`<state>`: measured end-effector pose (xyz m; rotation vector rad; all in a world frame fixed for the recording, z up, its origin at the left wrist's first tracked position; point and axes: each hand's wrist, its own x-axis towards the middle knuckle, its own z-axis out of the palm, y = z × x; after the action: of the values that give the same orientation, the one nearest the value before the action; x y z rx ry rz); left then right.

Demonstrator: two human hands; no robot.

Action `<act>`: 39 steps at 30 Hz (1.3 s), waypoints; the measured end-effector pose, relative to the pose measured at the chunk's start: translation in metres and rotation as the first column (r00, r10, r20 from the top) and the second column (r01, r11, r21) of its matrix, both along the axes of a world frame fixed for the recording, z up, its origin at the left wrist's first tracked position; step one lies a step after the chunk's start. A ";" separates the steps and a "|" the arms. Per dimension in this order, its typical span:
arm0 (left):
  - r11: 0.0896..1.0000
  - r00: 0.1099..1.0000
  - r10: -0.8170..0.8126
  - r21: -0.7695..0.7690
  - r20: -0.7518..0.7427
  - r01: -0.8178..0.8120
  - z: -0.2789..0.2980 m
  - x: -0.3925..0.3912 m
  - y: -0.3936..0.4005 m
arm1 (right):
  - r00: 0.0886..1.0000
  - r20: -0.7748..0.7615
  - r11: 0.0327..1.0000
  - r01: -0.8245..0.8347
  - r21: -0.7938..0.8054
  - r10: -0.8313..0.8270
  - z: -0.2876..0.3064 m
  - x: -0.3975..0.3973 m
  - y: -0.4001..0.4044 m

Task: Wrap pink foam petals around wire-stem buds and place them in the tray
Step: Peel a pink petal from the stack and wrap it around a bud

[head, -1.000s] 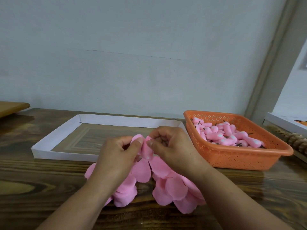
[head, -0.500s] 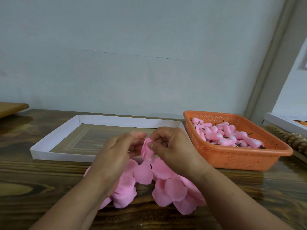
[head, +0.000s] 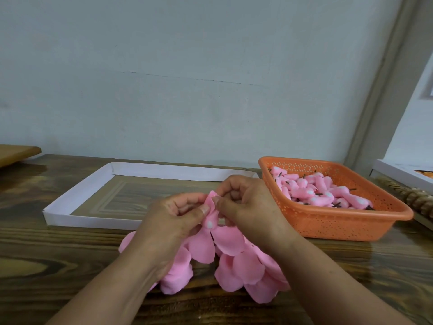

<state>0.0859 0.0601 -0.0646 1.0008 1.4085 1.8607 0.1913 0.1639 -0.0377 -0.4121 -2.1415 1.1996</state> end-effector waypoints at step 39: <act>0.987 0.978 0.080 -0.149 0.192 -0.051 0.002 0.000 0.002 | 0.998 -0.037 0.996 0.038 -0.085 -0.041 0.006 0.000 0.000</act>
<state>0.0858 0.0617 -0.0627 0.6864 1.4466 1.8205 0.1911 0.1642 -0.0320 -0.4621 -2.0455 1.2689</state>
